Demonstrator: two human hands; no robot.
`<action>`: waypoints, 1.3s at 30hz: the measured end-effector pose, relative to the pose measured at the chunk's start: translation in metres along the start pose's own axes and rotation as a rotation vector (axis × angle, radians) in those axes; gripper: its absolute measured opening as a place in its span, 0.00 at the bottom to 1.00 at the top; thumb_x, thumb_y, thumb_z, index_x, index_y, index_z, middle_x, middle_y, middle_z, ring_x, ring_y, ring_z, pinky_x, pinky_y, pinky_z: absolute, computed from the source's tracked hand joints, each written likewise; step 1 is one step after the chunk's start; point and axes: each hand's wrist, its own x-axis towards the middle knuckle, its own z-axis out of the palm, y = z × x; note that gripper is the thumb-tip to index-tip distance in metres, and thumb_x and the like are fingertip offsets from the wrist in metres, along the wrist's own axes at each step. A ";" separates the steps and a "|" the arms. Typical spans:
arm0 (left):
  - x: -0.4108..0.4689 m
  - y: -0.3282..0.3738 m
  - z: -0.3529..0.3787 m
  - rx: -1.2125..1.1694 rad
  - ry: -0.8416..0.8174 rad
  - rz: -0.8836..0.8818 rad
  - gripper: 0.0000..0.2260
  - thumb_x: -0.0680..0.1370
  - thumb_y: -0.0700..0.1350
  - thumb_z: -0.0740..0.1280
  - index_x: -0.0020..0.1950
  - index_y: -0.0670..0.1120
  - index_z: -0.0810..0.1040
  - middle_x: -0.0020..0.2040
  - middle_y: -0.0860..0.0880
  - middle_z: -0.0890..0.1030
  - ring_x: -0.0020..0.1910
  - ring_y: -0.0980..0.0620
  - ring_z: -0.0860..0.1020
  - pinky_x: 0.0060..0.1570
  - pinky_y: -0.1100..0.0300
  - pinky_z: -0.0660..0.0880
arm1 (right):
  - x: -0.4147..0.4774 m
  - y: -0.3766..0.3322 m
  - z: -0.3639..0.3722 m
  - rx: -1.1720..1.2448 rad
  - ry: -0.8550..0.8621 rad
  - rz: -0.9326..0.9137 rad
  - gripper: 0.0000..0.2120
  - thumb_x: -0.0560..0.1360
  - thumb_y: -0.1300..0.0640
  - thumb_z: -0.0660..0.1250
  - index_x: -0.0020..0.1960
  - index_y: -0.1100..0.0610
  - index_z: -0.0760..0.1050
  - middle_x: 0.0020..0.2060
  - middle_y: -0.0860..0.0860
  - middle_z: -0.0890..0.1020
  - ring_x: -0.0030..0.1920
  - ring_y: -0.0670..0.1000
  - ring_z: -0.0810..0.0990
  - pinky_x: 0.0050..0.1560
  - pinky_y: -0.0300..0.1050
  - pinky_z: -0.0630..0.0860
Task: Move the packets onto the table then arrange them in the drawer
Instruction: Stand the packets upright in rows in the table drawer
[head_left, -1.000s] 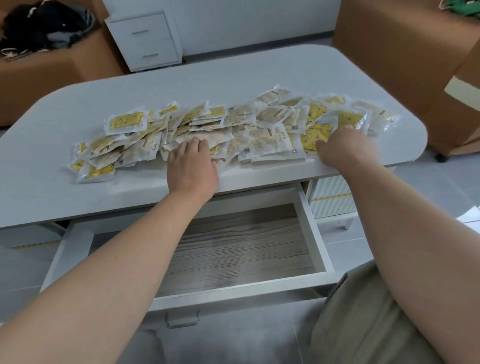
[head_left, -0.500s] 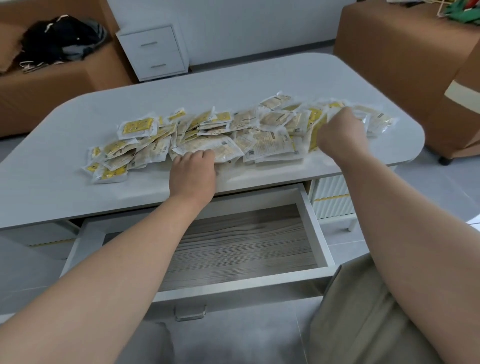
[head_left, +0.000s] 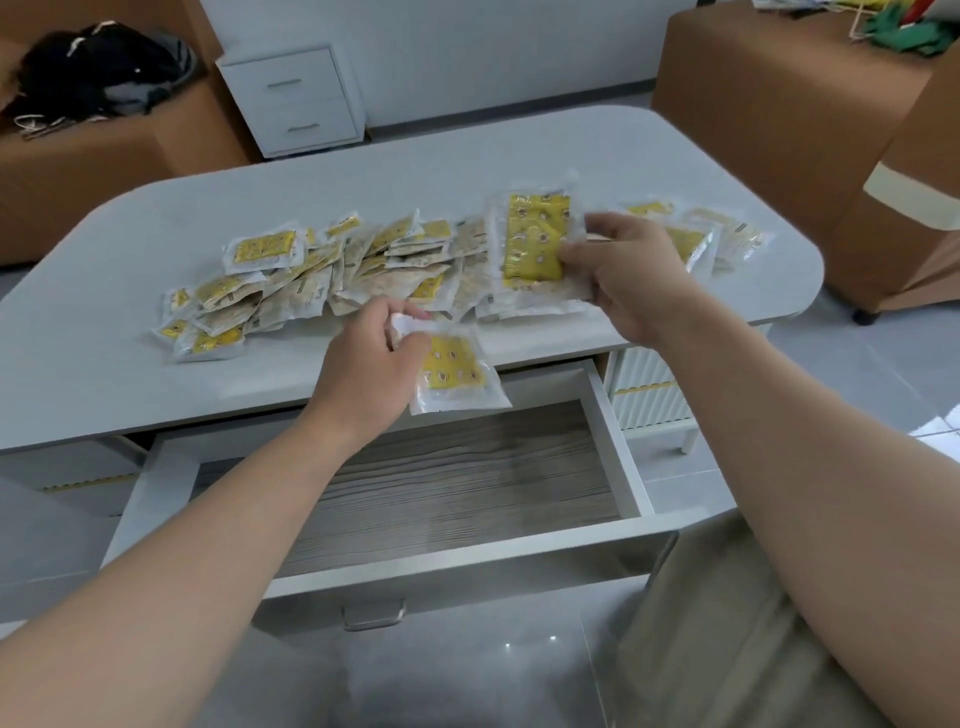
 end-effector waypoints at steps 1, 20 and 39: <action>-0.001 -0.007 0.000 -0.041 -0.066 -0.055 0.05 0.81 0.46 0.64 0.53 0.54 0.78 0.32 0.50 0.68 0.27 0.55 0.67 0.32 0.61 0.65 | -0.004 0.003 0.003 0.018 -0.059 0.021 0.10 0.75 0.71 0.68 0.53 0.61 0.80 0.52 0.62 0.86 0.50 0.60 0.87 0.56 0.60 0.82; 0.011 -0.069 0.049 0.305 -0.644 -0.134 0.22 0.72 0.38 0.73 0.62 0.46 0.69 0.52 0.48 0.81 0.49 0.48 0.81 0.46 0.51 0.79 | -0.012 0.090 0.005 -1.129 -0.738 0.218 0.04 0.74 0.55 0.75 0.45 0.52 0.81 0.40 0.47 0.84 0.41 0.48 0.82 0.39 0.40 0.76; 0.013 -0.097 0.086 0.131 -0.739 -0.190 0.11 0.77 0.41 0.72 0.56 0.53 0.78 0.52 0.53 0.82 0.49 0.53 0.79 0.46 0.61 0.75 | -0.023 0.145 0.028 -2.150 -0.768 -0.094 0.30 0.74 0.50 0.71 0.73 0.54 0.68 0.69 0.58 0.70 0.72 0.60 0.64 0.71 0.55 0.62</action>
